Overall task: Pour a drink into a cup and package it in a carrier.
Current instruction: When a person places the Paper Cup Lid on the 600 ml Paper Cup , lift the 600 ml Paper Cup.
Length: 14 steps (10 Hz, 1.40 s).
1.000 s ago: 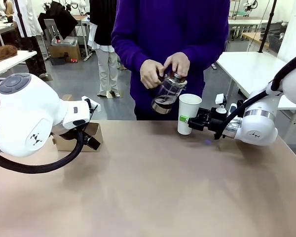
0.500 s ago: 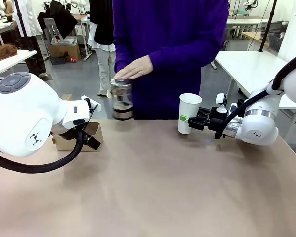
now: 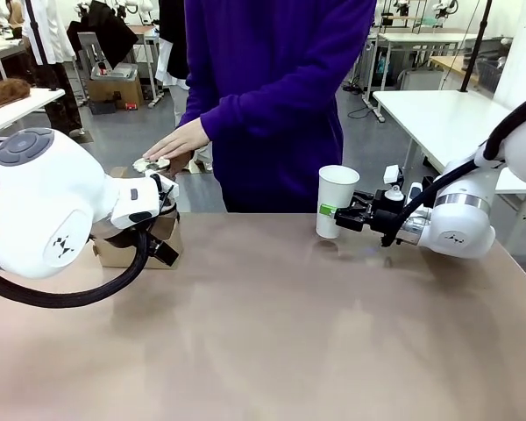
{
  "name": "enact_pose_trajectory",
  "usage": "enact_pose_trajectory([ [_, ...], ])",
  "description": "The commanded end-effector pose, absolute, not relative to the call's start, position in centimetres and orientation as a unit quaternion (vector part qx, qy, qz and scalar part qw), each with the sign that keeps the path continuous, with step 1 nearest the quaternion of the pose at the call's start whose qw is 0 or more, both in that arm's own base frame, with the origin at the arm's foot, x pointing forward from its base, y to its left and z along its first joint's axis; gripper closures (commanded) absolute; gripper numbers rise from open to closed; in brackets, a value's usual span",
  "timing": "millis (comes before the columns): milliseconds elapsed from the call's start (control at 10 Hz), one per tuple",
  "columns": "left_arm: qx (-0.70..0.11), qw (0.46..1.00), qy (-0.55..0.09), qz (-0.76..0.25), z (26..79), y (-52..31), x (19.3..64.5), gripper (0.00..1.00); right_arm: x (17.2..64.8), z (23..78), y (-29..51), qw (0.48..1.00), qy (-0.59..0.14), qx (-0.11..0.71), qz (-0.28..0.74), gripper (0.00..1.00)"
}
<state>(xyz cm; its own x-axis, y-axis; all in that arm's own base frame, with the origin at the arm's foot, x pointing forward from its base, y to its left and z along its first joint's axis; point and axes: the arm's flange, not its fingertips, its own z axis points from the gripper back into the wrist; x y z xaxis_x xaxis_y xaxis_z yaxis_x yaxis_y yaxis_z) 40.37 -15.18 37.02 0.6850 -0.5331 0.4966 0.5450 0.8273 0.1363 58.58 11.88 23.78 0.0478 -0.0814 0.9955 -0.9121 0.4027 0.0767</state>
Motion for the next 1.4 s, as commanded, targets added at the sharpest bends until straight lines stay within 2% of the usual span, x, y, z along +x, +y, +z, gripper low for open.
enact_pose_trajectory([
  [0,-0.012,0.918,-0.267,-0.294,37.06,-15.18,40.35,0.0,58.37,24.37,11.94,0.588,-0.596,0.418,0.352,0.2],
  [1300,-0.012,0.918,-0.267,-0.294,37.06,-15.18,40.35,0.0,58.37,24.37,11.94,0.588,-0.596,0.418,0.352,0.2],
])
